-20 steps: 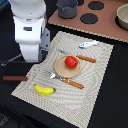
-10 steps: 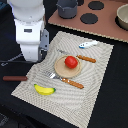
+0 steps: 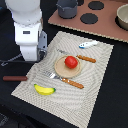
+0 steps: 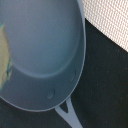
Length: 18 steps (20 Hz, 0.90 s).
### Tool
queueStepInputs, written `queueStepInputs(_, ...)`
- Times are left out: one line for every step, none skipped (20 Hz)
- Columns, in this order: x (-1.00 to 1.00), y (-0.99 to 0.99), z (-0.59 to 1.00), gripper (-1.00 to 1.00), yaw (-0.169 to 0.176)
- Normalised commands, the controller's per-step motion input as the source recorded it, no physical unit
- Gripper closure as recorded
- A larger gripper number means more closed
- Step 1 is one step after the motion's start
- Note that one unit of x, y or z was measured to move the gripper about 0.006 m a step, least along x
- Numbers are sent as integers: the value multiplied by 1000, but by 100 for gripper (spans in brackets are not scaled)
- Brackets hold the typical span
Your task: Interact with the objects in diverse but meaningful ways.
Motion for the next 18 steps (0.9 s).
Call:
queueStepInputs(-180,117,-169,-100,35)
queueStepInputs(-146,80,-169,-100,28)
queueStepInputs(-100,26,-214,-100,16)
queueStepInputs(-23,0,-249,-100,17)
queueStepInputs(0,0,-263,-100,25)
queueStepInputs(-31,0,-291,-100,25)
queueStepInputs(-109,0,-323,-100,21)
queueStepInputs(-129,0,-346,-100,19)
queueStepInputs(-111,0,-374,-100,19)
queueStepInputs(-100,0,-397,-100,19)
queueStepInputs(-134,0,-400,-100,12)
queueStepInputs(-86,0,-451,-100,14)
queueStepInputs(-69,0,-420,-100,14)
queueStepInputs(-83,0,-366,-100,12)
queueStepInputs(-83,0,-351,-100,12)
queueStepInputs(-77,0,-346,-100,10)
queueStepInputs(-91,0,-326,-100,5)
queueStepInputs(-83,0,-297,-100,5)
